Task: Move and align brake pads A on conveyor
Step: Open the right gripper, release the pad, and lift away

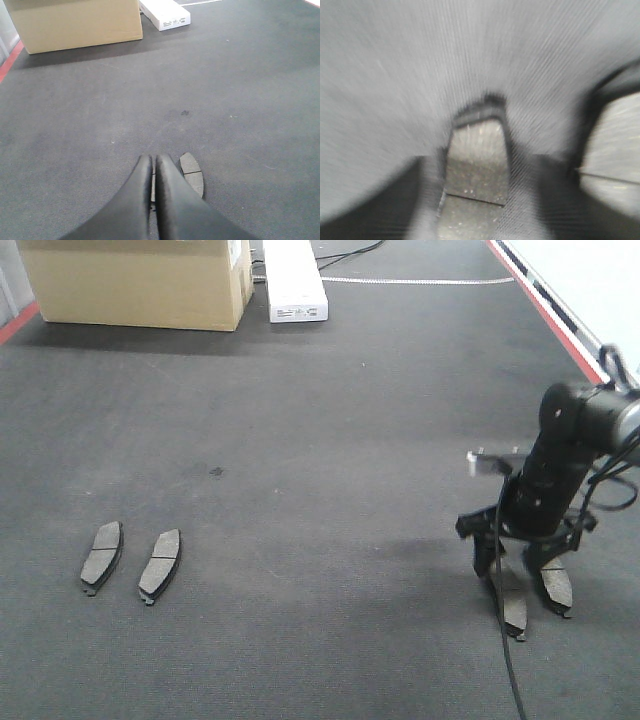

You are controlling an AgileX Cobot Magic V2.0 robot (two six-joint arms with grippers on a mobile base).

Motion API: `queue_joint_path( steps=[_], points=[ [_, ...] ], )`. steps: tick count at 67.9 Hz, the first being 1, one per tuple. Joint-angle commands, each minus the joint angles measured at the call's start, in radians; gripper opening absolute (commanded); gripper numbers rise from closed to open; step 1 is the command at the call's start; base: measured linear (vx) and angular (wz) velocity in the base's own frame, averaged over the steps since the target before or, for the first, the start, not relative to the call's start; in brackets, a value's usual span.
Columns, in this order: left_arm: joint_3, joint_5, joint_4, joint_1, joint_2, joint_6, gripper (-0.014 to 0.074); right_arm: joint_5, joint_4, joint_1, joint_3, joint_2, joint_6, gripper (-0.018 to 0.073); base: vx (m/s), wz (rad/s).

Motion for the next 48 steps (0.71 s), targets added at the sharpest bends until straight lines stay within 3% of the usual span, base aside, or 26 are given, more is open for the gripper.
queue_joint_path(
  steps=[1, 25, 48],
  points=[
    [-0.022, -0.076, 0.001, -0.006, 0.006, -0.002, -0.0006, -0.051, -0.004, -0.001, -0.021, -0.112, 0.015, 0.0665, 0.00, 0.00],
    [-0.022, -0.076, 0.001, -0.006, 0.006, -0.002, -0.0006, -0.194, 0.002, -0.001, -0.005, -0.344, 0.017, 0.0604, 0.00, 0.00],
    [-0.022, -0.076, 0.001, -0.006, 0.006, -0.002, -0.0006, -0.560, 0.000, -0.002, 0.389, -0.702, 0.017, 0.0561, 0.00, 0.00]
  ],
)
